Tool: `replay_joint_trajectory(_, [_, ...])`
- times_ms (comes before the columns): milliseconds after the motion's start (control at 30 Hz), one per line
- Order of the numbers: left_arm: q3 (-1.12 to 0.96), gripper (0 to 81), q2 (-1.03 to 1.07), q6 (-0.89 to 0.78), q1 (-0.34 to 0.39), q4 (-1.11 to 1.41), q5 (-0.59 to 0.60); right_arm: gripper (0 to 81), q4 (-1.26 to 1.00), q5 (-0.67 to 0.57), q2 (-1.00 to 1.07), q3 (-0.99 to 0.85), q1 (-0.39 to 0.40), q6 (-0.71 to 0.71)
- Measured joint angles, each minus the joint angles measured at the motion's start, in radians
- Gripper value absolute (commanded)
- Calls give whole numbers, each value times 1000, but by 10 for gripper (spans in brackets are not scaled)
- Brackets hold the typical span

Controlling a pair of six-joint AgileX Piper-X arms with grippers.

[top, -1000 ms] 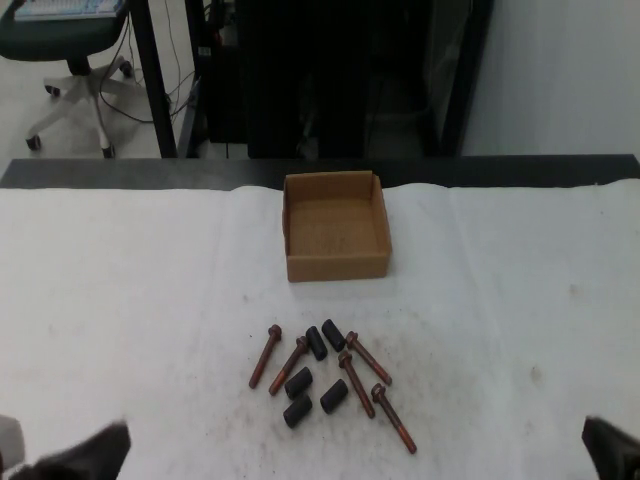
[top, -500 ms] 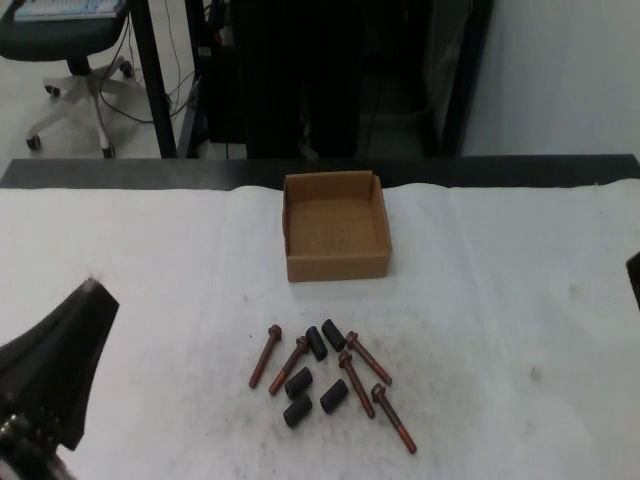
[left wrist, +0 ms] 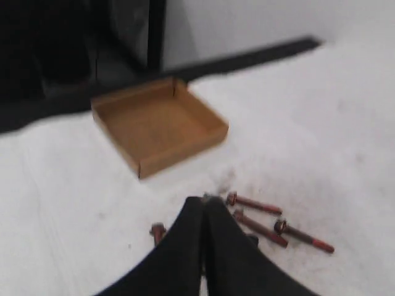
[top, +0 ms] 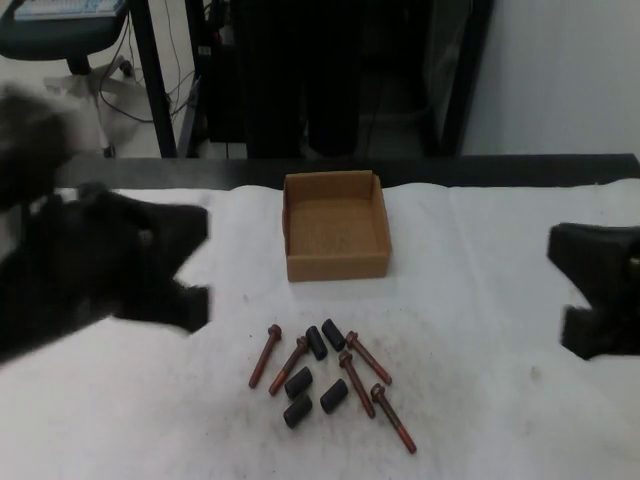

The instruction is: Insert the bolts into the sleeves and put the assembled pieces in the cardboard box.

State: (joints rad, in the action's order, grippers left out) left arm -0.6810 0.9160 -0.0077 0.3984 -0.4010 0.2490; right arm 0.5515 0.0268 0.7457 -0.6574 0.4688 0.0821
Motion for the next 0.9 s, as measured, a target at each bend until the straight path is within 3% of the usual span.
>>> replay_joint_trajectory(200, [-216,3,254,57,0,-348,0,3,227,-1,246,-104,-35,-2])
replay_joint_trajectory(500, [-251,6,361,61,0,-396,0,3,259,-34,313,-124,-154,6])
replay_joint_trajectory(600, [-251,94,377,61,0,-366,3,3,269,-91,313,-147,-202,61])
replay_joint_trajectory(767, [-256,398,453,64,0,-298,102,3,272,-194,313,-192,-249,79])
replay_joint_trajectory(900, [-256,444,515,64,0,-288,115,3,270,-234,313,-220,-260,69])
